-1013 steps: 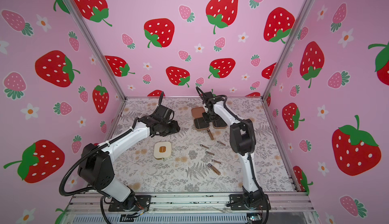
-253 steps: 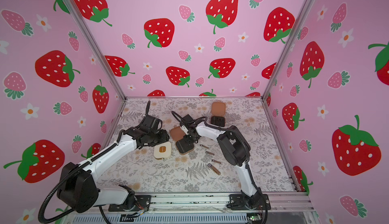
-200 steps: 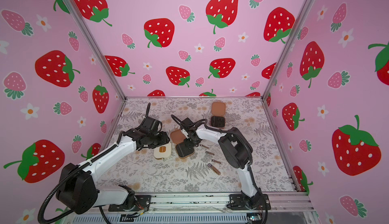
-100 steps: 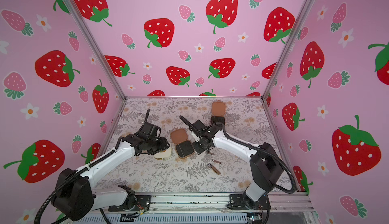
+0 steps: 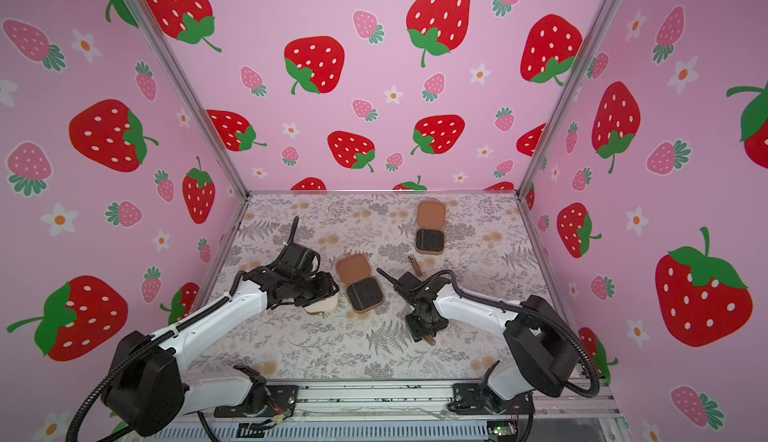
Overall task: Organize nail clipper sets
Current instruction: Pick up the nail clipper from the center of the board.
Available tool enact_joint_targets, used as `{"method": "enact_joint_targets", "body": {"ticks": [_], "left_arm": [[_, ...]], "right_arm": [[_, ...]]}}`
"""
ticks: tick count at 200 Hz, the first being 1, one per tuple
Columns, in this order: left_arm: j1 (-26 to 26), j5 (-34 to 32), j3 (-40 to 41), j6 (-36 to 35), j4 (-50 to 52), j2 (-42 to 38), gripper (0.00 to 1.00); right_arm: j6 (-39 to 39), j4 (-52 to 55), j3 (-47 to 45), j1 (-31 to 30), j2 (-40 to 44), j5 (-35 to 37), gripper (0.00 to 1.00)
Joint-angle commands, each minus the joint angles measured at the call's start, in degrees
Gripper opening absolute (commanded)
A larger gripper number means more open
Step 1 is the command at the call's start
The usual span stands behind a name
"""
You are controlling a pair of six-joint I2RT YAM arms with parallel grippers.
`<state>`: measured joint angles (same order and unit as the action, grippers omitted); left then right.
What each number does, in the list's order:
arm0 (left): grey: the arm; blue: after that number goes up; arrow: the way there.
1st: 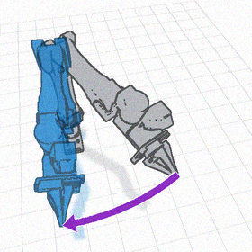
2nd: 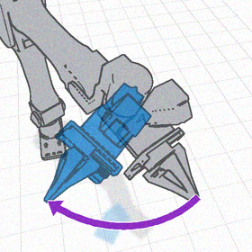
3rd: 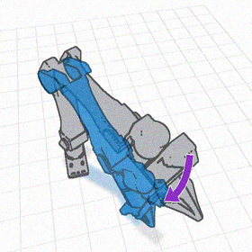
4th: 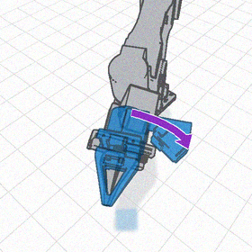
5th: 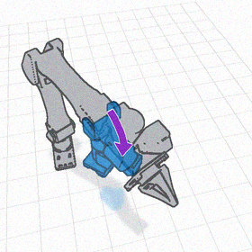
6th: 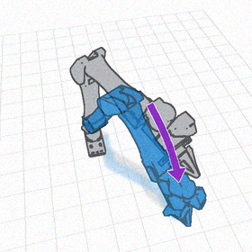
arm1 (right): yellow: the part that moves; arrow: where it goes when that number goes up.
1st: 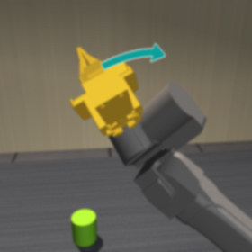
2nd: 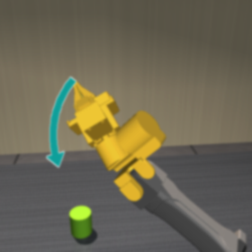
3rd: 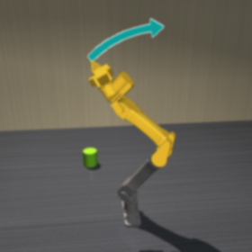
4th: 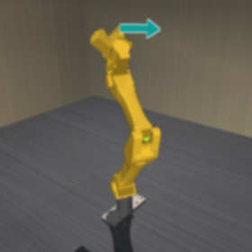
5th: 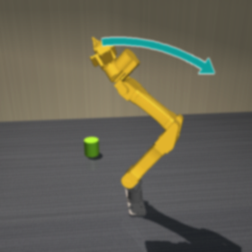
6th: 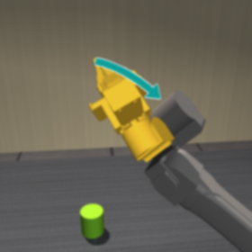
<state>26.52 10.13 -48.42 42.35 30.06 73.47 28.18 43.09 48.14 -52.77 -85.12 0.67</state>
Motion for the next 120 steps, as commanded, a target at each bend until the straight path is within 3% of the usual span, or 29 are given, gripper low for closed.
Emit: {"method": "enact_joint_targets", "body": {"ticks": [1, 30, 120], "left_arm": [[0.3, -0.2, -0.4, 0.9, 0.3, -0.8, 0.62], [0.4, -0.5, -0.4, 0.8, 0.5, -0.9, 0.62], [0.4, -0.5, -0.4, 0.9, 0.3, -0.6, 0.62]], "right_arm": [[2.0, -2.6, -0.9, -0.3, -1.9, -0.3, 0.55], [2.0, -4.0, -1.6, -0.3, -3.9, -1.0, 0.52], [3.7, -2.9, -4.5, -0.5, -2.5, -1.5, 0.27]]}}
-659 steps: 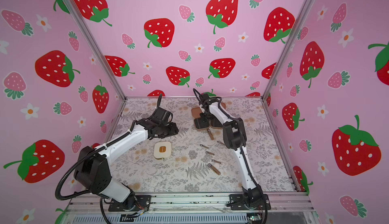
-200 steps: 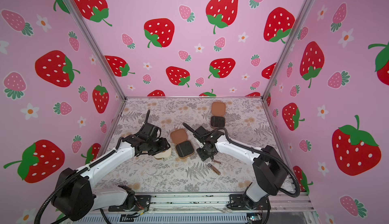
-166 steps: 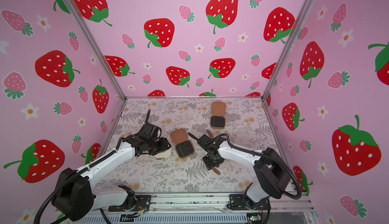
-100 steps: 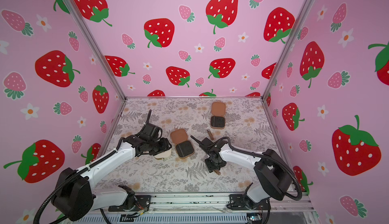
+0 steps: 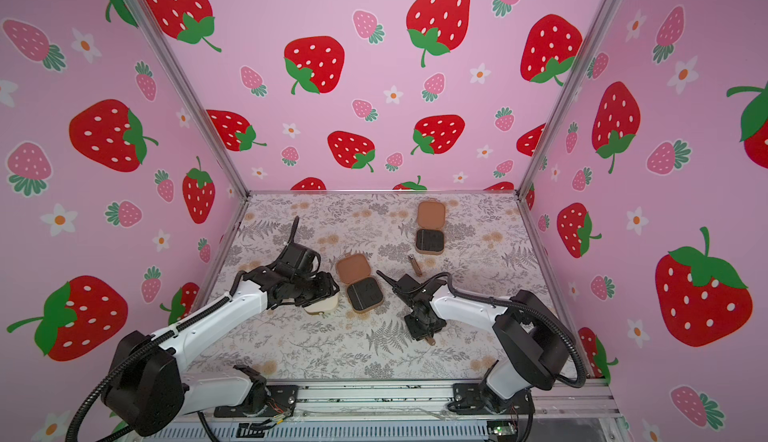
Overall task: Organize nail clipper sets
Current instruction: Pick up the nail clipper from the center of the board.
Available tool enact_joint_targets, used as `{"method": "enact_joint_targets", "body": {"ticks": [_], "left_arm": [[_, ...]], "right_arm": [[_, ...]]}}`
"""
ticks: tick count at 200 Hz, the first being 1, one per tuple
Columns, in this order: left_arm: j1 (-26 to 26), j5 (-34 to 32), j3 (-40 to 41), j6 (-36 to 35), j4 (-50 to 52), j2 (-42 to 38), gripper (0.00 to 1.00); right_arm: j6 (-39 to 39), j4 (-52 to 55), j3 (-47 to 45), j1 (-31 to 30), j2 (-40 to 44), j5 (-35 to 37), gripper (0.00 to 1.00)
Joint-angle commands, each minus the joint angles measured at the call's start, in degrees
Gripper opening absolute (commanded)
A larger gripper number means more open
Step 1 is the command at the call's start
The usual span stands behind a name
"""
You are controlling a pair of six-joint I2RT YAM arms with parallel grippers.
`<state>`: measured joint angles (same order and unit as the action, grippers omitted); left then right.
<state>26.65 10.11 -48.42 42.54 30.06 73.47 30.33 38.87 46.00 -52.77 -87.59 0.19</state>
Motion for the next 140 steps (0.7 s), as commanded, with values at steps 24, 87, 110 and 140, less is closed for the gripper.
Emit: {"method": "enact_joint_targets", "body": {"ticks": [24, 87, 110, 140], "left_arm": [[0.3, -0.5, -0.4, 0.9, 0.0, -0.4, 0.62], [0.3, -0.7, 0.0, 1.1, -0.6, 0.3, 0.62], [0.3, -0.2, 0.2, 1.2, -1.5, 0.7, 0.62], [0.3, 0.0, 0.5, 1.3, -2.0, 0.9, 0.61]], "right_arm": [[1.5, 1.3, -1.9, -0.6, -0.5, -1.0, 0.18], [-1.0, 4.6, 7.7, -1.5, -1.4, -0.5, 0.14], [-2.6, 5.9, 13.6, -1.6, -2.6, -1.3, 0.14], [-4.7, 8.2, 22.7, -1.6, -7.9, -2.9, 0.15]]}}
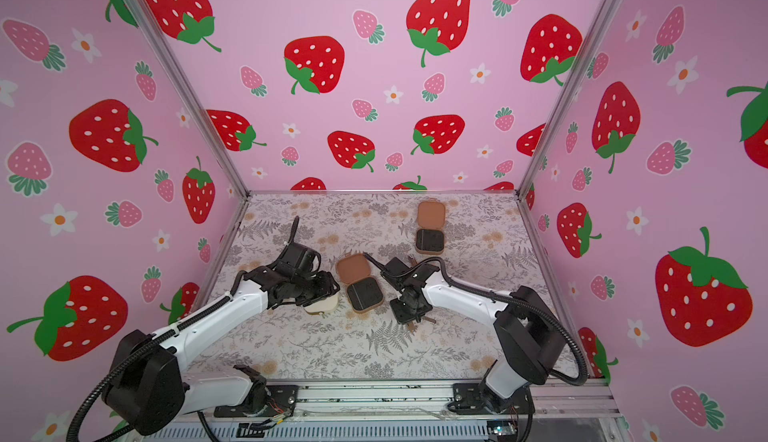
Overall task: Organize nail clipper sets
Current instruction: Pick up the nail clipper from the center of the board, then place the nail clipper in the storage box.
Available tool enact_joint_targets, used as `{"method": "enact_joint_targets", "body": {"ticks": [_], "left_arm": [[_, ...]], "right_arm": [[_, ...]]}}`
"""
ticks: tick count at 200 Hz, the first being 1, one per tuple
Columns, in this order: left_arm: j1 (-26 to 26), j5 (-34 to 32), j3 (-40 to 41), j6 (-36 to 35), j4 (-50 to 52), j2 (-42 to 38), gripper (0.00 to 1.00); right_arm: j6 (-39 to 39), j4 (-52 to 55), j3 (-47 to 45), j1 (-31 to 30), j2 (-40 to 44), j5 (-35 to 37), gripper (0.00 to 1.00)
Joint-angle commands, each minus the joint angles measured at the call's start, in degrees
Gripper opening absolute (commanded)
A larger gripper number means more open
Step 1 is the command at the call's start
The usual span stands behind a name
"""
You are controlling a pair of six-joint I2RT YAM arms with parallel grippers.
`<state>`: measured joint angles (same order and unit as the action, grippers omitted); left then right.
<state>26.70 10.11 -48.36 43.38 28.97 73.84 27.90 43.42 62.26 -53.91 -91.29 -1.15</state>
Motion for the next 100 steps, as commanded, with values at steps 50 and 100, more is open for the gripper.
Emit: {"method": "enact_joint_targets", "body": {"ticks": [50, 100], "left_arm": [[0.3, -0.2, 1.4, 0.7, -1.2, -0.1, 0.61], [0.2, -1.9, 1.1, 0.7, 0.6, -0.8, 0.6]], "right_arm": [[-4.9, 6.2, 23.0, -0.4, -17.5, -5.3, 0.15], [-4.9, 6.5, 33.9, -0.4, -27.5, -10.4, 0.15]]}}
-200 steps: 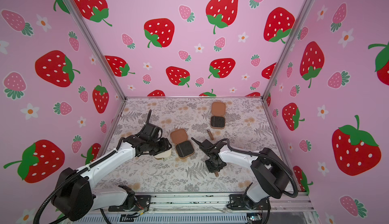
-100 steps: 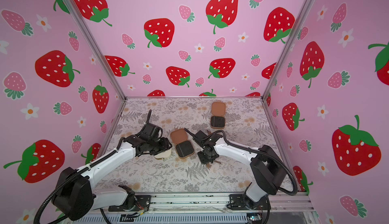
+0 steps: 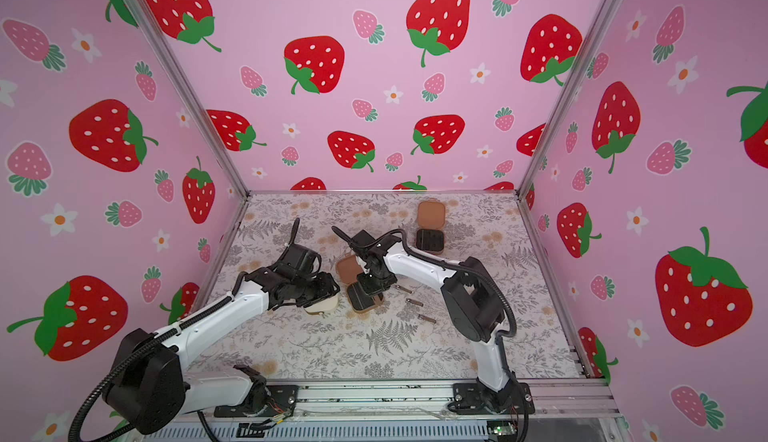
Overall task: Organize nail clipper sets
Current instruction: Place the nail clipper in the storage box.
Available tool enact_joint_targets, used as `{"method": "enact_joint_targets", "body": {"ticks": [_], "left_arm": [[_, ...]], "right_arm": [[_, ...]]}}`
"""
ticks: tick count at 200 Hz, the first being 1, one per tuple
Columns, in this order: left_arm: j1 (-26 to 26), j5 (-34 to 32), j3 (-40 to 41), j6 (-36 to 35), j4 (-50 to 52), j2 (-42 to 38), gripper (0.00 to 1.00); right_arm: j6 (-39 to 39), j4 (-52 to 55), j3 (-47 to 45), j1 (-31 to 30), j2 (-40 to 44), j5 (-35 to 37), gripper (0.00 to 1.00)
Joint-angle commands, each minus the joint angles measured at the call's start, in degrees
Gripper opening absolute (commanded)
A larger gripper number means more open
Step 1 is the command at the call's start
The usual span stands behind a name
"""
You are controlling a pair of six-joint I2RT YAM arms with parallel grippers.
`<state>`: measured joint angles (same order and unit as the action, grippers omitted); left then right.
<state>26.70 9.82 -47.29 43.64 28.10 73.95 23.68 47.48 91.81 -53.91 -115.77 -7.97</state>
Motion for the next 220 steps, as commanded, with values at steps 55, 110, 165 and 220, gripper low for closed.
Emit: {"method": "enact_joint_targets", "body": {"ticks": [55, 110, 165, 220], "left_arm": [[-0.1, -1.7, -0.3, -0.1, 1.7, -0.2, 0.6], [-0.6, -1.5, -0.2, -0.5, 1.7, 0.2, 0.6], [-1.1, -1.0, 0.4, -0.7, 1.3, 0.4, 0.6], [-1.5, -0.5, 0.3, -1.0, 0.8, 1.2, 0.6]], "right_arm": [[0.5, 2.8, 8.2, -0.4, -7.8, -5.7, 0.15], [2.5, 3.0, 8.8, -0.4, -9.9, -5.0, 0.15], [3.5, 2.7, 8.7, 0.2, -10.2, -1.8, 0.15], [3.3, 2.2, 9.6, 0.6, -11.1, -2.3, 0.16]]}}
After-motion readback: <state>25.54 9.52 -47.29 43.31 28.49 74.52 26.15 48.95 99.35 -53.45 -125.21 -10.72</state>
